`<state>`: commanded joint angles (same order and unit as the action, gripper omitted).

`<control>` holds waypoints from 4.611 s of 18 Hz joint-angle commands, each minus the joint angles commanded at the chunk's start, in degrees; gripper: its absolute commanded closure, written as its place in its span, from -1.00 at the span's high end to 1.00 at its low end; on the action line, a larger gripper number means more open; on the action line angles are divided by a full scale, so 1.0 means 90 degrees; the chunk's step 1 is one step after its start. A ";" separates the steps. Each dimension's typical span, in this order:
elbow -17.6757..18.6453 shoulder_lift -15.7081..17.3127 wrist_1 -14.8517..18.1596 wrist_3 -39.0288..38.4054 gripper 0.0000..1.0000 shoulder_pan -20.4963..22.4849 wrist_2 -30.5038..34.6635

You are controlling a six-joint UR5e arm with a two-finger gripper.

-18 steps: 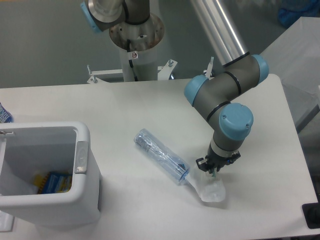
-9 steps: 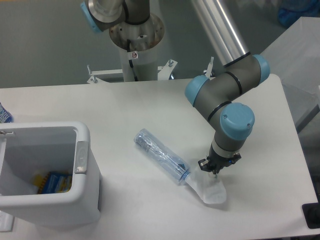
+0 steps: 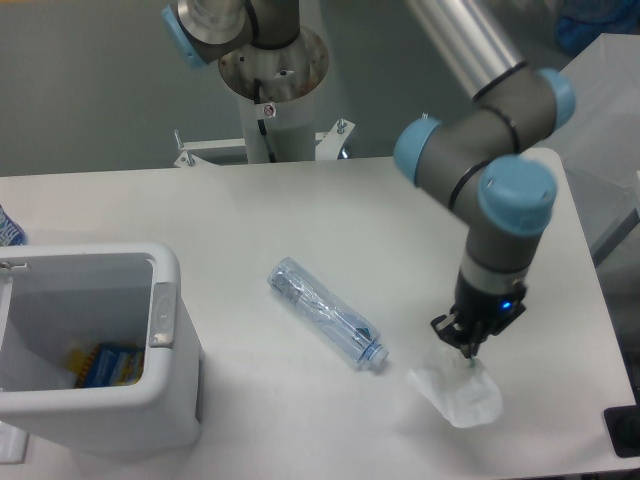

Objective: Place the trash in the trash can
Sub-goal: 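Lift the plastic bag and carry it over the white trash bin, then open the gripper to drop the bag into the bin, then move the gripper over the clear water bottle's capped end, then lower the gripper and close it around the bottle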

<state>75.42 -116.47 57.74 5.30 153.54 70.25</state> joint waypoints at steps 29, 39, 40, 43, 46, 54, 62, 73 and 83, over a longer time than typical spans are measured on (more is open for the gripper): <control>0.0751 0.1574 -0.0430 0.0290 -0.60 -0.3564 -0.0882; 0.0625 0.1476 -0.0391 0.0359 0.81 -0.3564 -0.0551; 0.0528 0.1408 -0.0391 0.0291 0.82 -0.3554 -0.0511; 0.0565 0.1407 -0.0381 0.0008 0.83 -0.2971 -0.0511; 0.0634 0.1378 -0.0352 -0.0586 0.92 -0.2326 -0.0501; 0.1395 0.0988 -0.0342 -0.1614 1.00 -0.1338 -0.0249; 0.1582 0.0217 -0.0371 -0.1956 1.00 -0.1260 0.0934; 0.1503 -0.0623 -0.0703 -0.1907 1.00 -0.1054 0.1490; 0.1406 -0.0995 -0.0889 -0.1917 0.99 -0.1064 0.1608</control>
<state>88.07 -125.42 49.75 -11.95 143.96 84.73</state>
